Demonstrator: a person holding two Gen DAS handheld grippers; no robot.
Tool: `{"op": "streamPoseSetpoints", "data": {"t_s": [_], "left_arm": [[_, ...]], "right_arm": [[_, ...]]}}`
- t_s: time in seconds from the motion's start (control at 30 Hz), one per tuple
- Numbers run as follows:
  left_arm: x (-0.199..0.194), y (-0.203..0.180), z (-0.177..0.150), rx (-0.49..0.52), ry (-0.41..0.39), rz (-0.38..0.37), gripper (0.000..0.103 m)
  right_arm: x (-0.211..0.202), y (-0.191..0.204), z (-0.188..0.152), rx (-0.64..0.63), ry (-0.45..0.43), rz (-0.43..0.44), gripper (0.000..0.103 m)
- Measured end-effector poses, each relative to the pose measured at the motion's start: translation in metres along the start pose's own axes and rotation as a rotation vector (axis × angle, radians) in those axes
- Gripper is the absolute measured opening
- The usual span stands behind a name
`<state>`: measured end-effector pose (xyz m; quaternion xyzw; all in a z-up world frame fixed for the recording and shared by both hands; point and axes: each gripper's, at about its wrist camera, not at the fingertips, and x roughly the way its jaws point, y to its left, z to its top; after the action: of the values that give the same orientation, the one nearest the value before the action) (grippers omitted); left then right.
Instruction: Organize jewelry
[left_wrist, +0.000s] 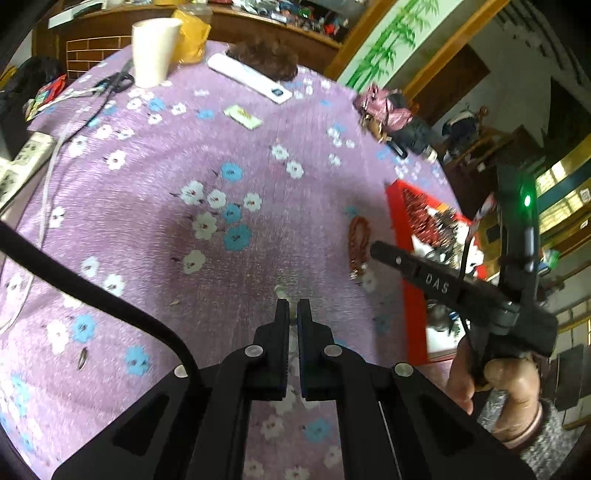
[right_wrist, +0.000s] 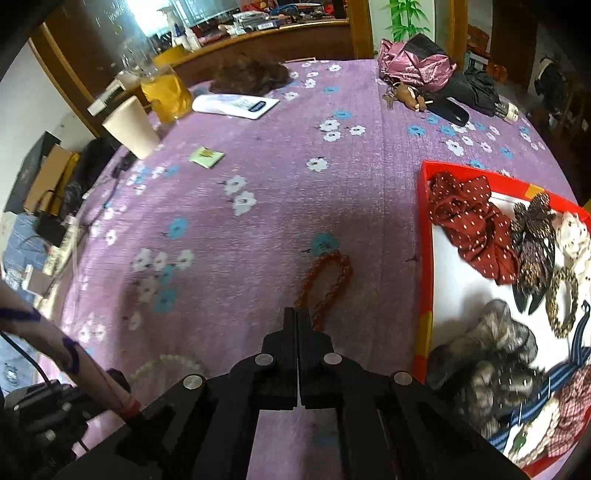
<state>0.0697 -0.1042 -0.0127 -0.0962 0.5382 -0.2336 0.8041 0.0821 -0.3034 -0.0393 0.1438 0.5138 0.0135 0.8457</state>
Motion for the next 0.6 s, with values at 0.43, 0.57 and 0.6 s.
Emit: {"op": "streamPoseSetpoints", "data": {"t_s": [0.43, 0.57, 0.6], "left_arm": [[-0.032, 0.004, -0.023, -0.051, -0.033, 0.004, 0.003], [-0.035, 0.012, -0.028, -0.066, -0.037, 0.014, 0.003], [-0.035, 0.013, -0.029, -0.068, -0.040, 0.019, 0.003]], "right_arm": [[0.023, -0.011, -0.002, 0.022, 0.051, -0.048, 0.039], [0.033, -0.001, 0.003, -0.030, 0.032, -0.105, 0.043], [0.034, 0.003, 0.004, -0.053, 0.028, -0.122, 0.042]]}}
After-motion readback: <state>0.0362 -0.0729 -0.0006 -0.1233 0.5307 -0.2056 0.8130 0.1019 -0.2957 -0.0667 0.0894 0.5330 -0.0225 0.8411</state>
